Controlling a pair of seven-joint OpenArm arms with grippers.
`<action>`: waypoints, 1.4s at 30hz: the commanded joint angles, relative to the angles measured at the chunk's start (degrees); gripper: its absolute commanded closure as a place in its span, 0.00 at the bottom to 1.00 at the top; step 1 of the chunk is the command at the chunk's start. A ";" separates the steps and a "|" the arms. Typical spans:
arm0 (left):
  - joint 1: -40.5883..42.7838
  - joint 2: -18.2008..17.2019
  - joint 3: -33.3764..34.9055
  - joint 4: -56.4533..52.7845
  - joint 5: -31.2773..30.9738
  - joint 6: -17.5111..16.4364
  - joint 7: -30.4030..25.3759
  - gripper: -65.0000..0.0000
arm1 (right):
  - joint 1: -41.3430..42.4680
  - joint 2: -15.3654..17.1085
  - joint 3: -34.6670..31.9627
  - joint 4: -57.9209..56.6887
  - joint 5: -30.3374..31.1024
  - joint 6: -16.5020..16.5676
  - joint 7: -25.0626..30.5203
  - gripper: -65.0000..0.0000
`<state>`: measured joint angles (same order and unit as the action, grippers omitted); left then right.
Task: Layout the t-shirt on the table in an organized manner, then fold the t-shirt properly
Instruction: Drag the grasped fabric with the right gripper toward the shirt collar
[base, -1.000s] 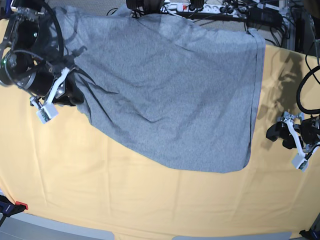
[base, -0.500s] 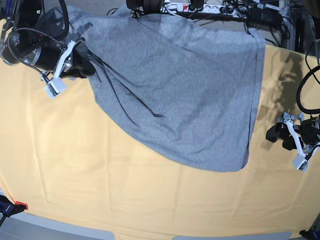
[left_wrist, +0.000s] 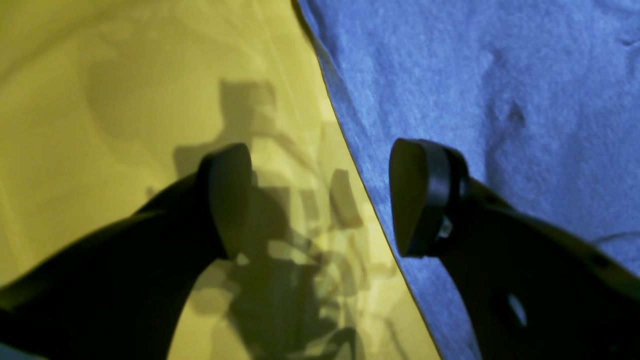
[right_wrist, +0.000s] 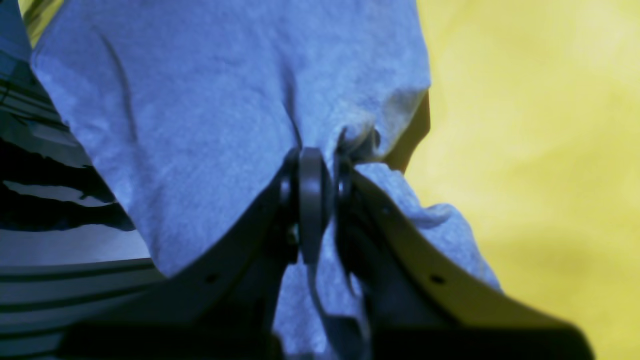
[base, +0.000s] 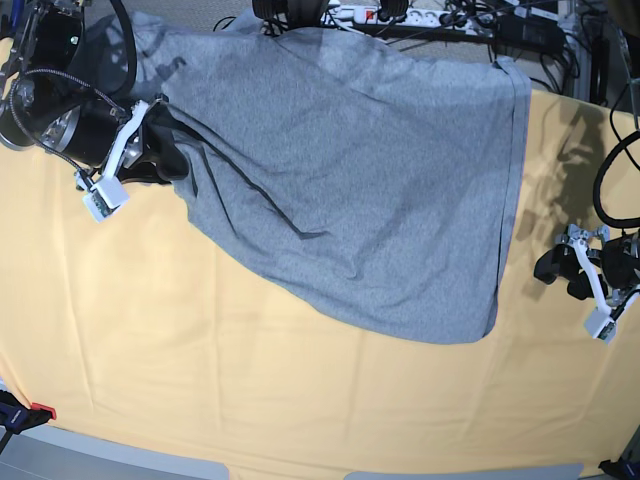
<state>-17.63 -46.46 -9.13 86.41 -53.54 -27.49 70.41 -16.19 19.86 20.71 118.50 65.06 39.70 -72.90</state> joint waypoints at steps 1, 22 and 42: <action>-1.27 -1.29 -0.76 0.66 -0.35 -0.09 -1.25 0.33 | 0.59 0.76 0.28 2.23 1.60 0.30 1.29 1.00; -1.27 -1.14 -0.76 0.66 -0.28 0.09 -1.79 0.33 | 0.44 0.83 -12.09 9.55 0.59 0.30 -3.56 1.00; -1.27 -1.14 -0.76 0.68 -0.28 0.09 -1.84 0.33 | 0.79 1.27 -31.50 10.21 1.16 0.30 -7.10 0.58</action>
<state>-17.63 -46.33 -9.13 86.41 -53.54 -27.44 69.84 -15.99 20.80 -11.09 127.55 64.97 39.70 -80.90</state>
